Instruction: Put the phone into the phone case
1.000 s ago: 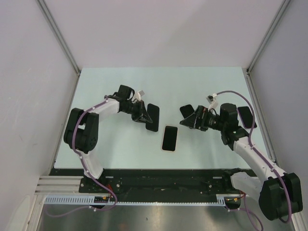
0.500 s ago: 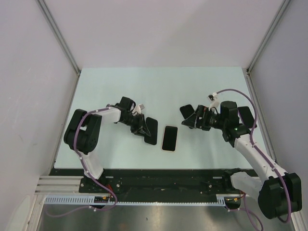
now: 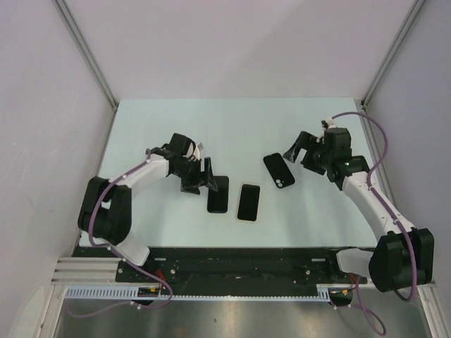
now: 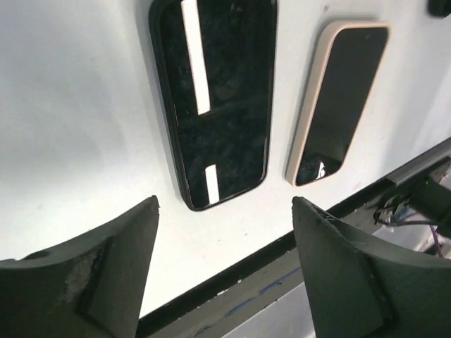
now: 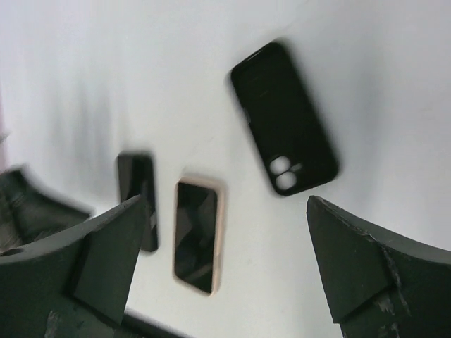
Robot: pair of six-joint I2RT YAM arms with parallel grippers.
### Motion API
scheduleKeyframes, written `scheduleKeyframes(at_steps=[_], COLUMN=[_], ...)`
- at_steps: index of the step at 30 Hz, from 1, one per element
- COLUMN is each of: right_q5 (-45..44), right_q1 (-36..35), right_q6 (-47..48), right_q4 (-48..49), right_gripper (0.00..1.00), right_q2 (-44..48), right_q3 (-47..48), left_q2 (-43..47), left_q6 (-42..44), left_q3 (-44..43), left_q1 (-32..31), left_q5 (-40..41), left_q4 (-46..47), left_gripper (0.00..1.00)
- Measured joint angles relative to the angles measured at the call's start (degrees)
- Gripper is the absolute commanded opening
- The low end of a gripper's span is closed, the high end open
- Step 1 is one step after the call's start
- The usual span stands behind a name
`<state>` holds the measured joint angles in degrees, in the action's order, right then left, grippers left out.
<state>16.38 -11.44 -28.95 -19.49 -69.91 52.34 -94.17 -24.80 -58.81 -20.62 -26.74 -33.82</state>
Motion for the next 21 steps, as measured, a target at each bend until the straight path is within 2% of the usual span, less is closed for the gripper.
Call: scheduleKeyframes(at_steps=[5, 11, 14, 17, 21], right_q5=[-14.88, -26.36, -30.75, -33.73, -34.38], right_q1=[7.54, 20.00, 25.86, 27.87, 29.53], right_q6=[0.13, 4.55, 7.96, 11.63, 16.09], right_q4=[0.74, 7.54, 12.04, 14.53, 13.70], right_gripper=[0.98, 0.92, 0.91, 0.88, 0.74], right_q2=[-1.99, -6.78, -11.19, -15.76, -23.12], right_q3=[2.60, 5.07, 6.78, 8.15, 12.09], left_q2=[8.79, 18.18, 21.66, 23.23, 23.52], left_q6=[2.16, 4.96, 5.55, 5.81, 5.81], left_q3=[-2.93, -3.48, -1.92, -0.90, -0.50], left_q1=[0.00, -0.02, -0.02, 0.00, 0.17], left_q5=[6.38, 11.65, 13.07, 13.25, 13.33], left_q4=[-3.04, -4.57, -4.35, -4.46, -4.17], left_gripper=[1.00, 1.00, 1.00, 1.00, 1.00])
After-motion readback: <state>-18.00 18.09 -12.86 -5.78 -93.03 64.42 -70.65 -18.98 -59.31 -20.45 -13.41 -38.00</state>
